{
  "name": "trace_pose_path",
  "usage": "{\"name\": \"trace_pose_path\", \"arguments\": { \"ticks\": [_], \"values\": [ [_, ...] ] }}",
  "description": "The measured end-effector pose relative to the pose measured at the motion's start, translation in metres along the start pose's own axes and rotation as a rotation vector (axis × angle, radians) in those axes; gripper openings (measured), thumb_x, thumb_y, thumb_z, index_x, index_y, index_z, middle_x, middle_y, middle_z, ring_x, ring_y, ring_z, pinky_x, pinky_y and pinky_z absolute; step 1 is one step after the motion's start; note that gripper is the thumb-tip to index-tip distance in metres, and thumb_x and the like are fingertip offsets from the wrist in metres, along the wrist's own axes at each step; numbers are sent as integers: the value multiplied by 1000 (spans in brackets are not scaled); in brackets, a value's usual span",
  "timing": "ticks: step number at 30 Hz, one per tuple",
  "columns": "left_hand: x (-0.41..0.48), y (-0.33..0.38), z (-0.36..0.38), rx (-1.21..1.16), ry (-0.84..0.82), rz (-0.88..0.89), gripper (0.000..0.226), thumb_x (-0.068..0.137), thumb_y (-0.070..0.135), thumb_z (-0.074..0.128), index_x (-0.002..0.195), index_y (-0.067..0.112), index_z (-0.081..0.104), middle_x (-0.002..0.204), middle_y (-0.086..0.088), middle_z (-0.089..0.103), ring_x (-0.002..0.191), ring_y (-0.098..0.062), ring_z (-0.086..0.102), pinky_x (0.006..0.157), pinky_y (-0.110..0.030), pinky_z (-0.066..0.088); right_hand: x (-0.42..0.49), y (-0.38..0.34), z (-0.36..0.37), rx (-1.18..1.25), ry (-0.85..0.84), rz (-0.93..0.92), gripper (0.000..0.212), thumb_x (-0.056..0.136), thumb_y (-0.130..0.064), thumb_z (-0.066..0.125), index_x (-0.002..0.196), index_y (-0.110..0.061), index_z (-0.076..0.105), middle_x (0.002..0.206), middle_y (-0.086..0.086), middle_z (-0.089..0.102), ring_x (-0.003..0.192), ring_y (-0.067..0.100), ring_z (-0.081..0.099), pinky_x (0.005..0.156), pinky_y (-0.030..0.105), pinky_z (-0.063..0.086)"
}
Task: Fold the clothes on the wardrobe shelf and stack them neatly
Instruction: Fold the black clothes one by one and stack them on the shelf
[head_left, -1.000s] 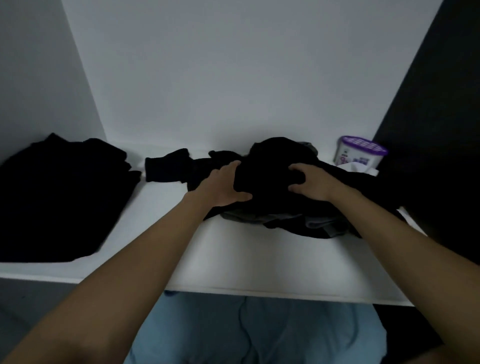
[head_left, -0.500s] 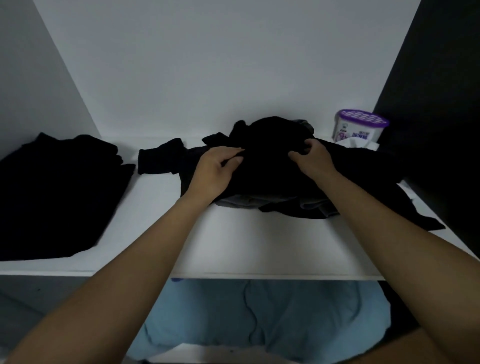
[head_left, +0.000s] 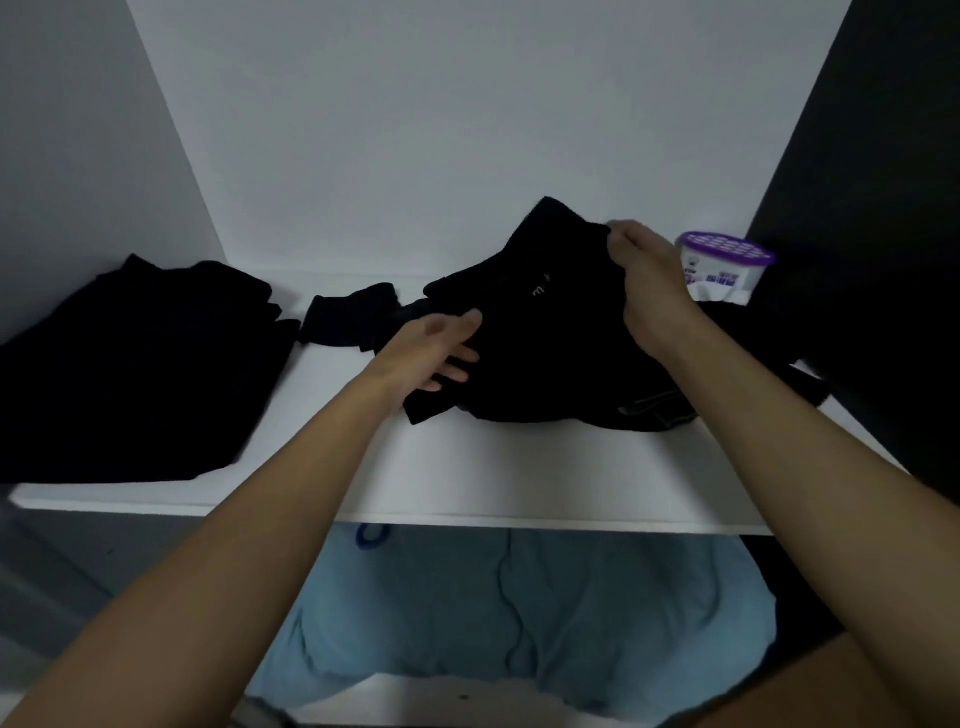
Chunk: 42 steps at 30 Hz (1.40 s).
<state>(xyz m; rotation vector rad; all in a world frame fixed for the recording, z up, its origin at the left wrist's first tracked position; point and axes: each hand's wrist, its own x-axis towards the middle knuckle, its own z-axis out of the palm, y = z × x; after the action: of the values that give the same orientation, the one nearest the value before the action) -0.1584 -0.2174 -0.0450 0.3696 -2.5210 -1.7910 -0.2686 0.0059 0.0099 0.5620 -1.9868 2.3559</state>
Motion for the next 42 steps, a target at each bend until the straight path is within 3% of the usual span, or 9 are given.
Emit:
{"name": "trace_pose_path", "arguments": {
  "ticks": [3, 11, 18, 20, 24, 28, 34, 39, 42],
  "values": [
    [2, 22, -1, -500, -230, -169, 79, 80, 82, 46, 128, 21, 58, 114, -11, 74, 102, -28, 73, 79, -39, 54, -43, -12, 11, -98, -236, 7, 27, 102, -9, 46, 88, -20, 66, 76, -10, 67, 73, 5, 60, 71, 20, 46],
    [-30, 46, 29, -820, -64, -103, 23, 99, 12, 51, 115, 1, 64, 98, -14, 69, 89, -27, 67, 77, -36, 58, -134, -5, 0, -599, -284, 59, 12, 101, -27, 56, 98, -17, 63, 78, -2, 53, 71, 7, 51, 71, 23, 40],
    [-106, 35, 36, -873, -33, -15, 26, 94, 8, 56, 117, -3, 64, 109, -22, 69, 103, -33, 67, 91, -40, 55, -190, 10, 18, -1159, -247, 59, 121, 57, -74, 74, 150, -54, 0, 135, -8, 60, 121, 18, 60, 97, 33, 49],
    [-127, 29, 34, -864, -75, 32, 34, 93, 5, 56, 124, -10, 60, 124, -27, 64, 116, -36, 63, 100, -45, 51, -202, 15, 29, -1022, -210, 15, 112, 71, -48, 76, 155, -45, 2, 137, -2, 60, 122, 20, 60, 101, 37, 50],
    [-161, 22, 14, -819, -106, 104, 14, 94, 7, 56, 102, -1, 65, 104, -16, 69, 94, -26, 71, 76, -39, 61, -220, 2, 33, -373, 24, -68, 59, 79, 14, 49, 127, -15, 66, 120, -3, 70, 115, 5, 63, 108, 29, 46],
    [-180, 4, -1, -515, 128, 110, 20, 96, 20, 62, 113, 8, 62, 108, -8, 70, 98, -21, 70, 82, -39, 60, -234, -29, 30, 45, 124, 134, 27, 86, -2, 49, 92, -17, 70, 75, -5, 75, 73, 12, 73, 64, 27, 57],
    [-214, 0, 19, 14, -8, 423, 96, 76, 16, 84, 149, 34, 23, 152, 8, 32, 138, -7, 34, 113, -24, 34, -269, -71, 20, 307, 14, 285, 23, 96, -12, 45, 102, -9, 67, 81, 5, 76, 77, 19, 75, 68, 32, 60],
    [-249, 33, 64, 284, 21, 527, 8, 88, 15, 63, 87, 22, 66, 83, 4, 65, 75, -7, 59, 74, -27, 46, -306, -113, -10, 477, -53, 312, 27, 86, -19, 55, 82, -6, 79, 85, 11, 75, 78, 23, 74, 75, 33, 61],
    [-278, 39, 99, 49, 33, 422, 37, 94, 21, 60, 60, 35, 66, 60, 13, 63, 57, -2, 59, 56, -15, 44, -328, -127, -52, 543, -81, 284, 28, 77, -22, 58, 79, -8, 81, 89, 10, 76, 83, 23, 75, 86, 36, 59]
  ]
}}
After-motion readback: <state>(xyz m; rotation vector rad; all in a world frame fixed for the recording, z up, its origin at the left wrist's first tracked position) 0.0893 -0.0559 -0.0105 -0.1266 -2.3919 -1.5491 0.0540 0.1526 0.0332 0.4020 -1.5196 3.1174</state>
